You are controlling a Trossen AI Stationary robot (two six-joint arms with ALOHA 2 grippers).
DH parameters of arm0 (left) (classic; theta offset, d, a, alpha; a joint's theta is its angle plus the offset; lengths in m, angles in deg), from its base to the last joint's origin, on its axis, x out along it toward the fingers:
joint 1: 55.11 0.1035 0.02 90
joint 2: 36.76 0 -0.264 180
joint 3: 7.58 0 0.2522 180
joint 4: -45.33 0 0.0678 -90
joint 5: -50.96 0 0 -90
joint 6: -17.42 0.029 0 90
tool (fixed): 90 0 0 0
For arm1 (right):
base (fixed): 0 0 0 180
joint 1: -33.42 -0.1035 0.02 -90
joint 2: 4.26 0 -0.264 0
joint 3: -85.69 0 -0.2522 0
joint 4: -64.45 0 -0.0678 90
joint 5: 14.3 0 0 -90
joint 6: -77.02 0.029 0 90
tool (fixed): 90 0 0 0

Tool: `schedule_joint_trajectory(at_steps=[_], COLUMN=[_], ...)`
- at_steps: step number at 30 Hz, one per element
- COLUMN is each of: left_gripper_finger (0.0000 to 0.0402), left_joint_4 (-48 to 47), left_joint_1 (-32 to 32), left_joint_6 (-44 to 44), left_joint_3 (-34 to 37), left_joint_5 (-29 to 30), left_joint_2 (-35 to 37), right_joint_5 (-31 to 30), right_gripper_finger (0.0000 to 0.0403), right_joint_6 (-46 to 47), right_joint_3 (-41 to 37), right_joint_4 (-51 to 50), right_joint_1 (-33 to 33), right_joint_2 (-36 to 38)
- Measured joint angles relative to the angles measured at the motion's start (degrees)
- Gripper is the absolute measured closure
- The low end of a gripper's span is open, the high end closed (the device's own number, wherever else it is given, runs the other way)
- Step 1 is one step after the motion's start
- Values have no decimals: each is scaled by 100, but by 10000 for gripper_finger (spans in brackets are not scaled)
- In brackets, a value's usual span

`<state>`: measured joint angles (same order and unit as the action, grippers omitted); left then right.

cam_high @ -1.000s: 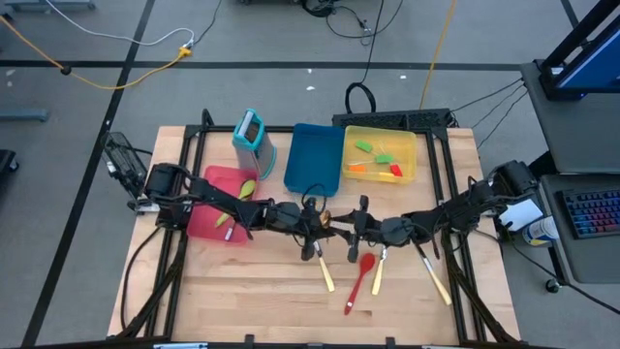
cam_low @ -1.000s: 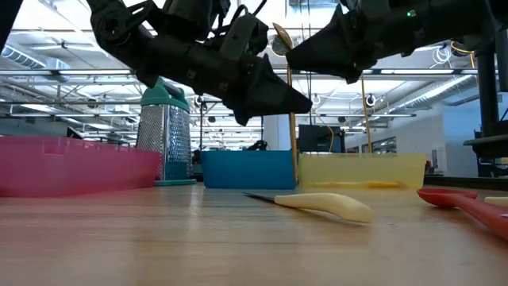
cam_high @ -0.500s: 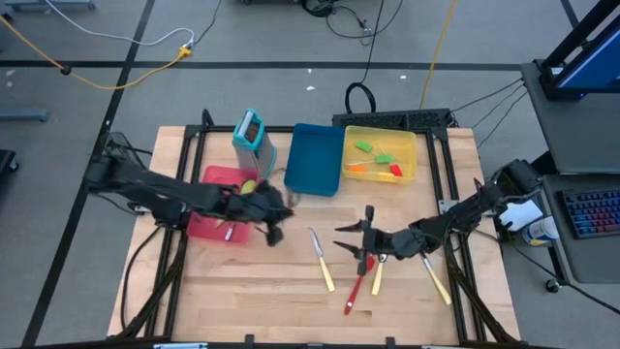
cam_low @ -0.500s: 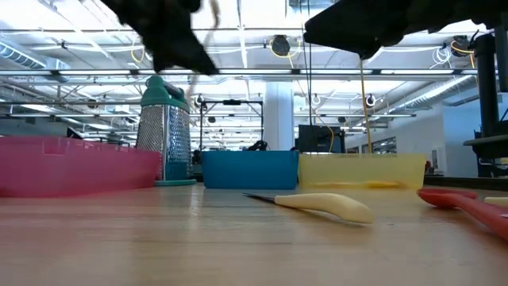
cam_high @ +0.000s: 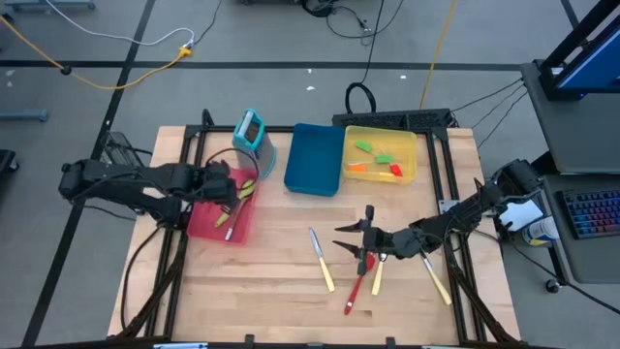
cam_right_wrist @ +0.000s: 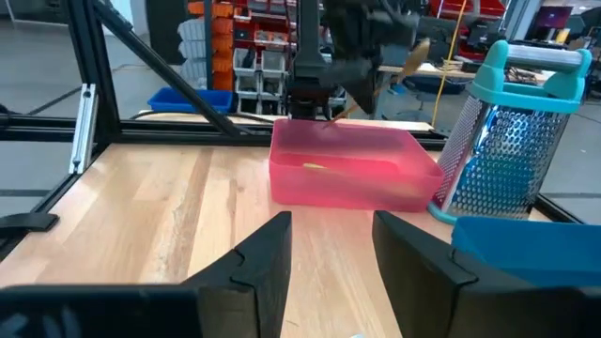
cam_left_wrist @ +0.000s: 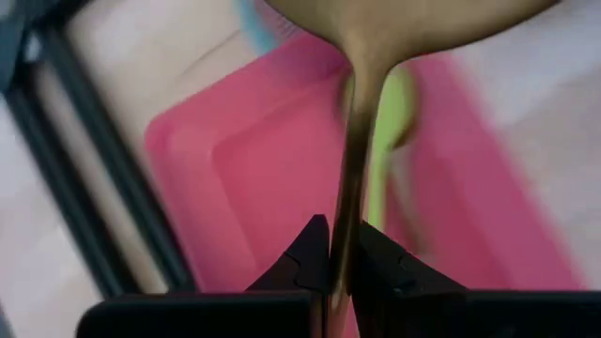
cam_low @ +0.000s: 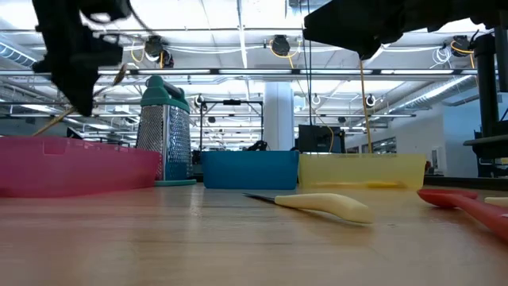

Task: Pick & Place Kitchen Items
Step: Put the gold serving spoon into the pink bin

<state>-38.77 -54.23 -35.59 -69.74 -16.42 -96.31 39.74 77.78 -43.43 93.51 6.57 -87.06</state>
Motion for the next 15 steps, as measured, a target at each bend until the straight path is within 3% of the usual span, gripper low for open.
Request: schedule_joint_trajectory(at_steps=[9,15], left_gripper_finger=[381,381], left_joint_4=[785,1482], left_joint_1=[1409,1760], left_joint_6=[713,1078], left_joint_3=[971,1266], left_joint_5=[-1051,-1410], left_joint_2=[-246,-642], right_joint_5=[0,2], right_gripper_finger=[257,259], right_joint_6=[453,455], right_joint_3=[0,0], right_joint_4=[-19,-19], right_joint_1=[0,0], right_joint_2=[0,0])
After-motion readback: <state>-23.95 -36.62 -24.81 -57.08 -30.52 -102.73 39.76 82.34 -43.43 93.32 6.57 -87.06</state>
